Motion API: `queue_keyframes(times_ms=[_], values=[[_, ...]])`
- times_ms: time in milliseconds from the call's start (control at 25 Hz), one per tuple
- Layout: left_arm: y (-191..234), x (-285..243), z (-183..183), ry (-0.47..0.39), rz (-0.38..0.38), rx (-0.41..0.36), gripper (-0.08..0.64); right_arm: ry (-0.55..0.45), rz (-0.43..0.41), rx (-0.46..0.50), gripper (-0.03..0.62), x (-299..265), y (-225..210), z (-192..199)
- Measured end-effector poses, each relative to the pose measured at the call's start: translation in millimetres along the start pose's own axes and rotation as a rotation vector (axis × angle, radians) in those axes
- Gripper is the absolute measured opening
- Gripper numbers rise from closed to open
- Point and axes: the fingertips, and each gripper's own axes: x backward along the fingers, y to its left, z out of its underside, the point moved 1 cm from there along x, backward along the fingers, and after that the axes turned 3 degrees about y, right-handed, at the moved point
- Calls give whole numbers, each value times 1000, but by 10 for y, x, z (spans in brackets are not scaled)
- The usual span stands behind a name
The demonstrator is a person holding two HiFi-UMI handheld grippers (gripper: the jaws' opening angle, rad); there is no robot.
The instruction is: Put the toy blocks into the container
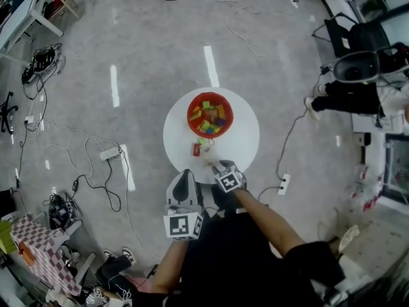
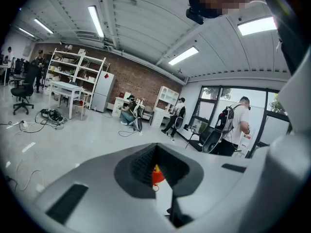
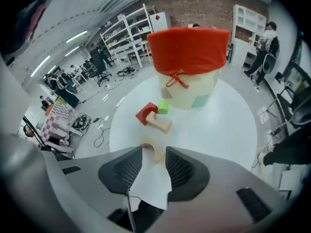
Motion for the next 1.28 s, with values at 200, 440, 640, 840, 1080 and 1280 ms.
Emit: queue_keyframes(times_ms=[200, 440, 640, 840, 1080, 1280], values=[[-16, -37, -37, -8, 1, 54, -12, 94, 13, -13, 129, -289, -104, 172], [-1, -35, 33, 17, 7, 51, -12, 149, 21, -43, 129, -460, -161, 260], [6, -44, 12, 9, -1, 72, -12, 187, 9, -75, 129, -546, -114, 348], [5, -39, 18, 10, -8, 79, -12, 192, 9, -103, 80, -524, -98, 372], [18, -28, 29, 5, -9, 77, -12, 115, 23, -47, 72, -430, -158, 182], [20, -24, 14, -9, -14, 74, -12, 22, 18, -4, 71, -158, -149, -67]])
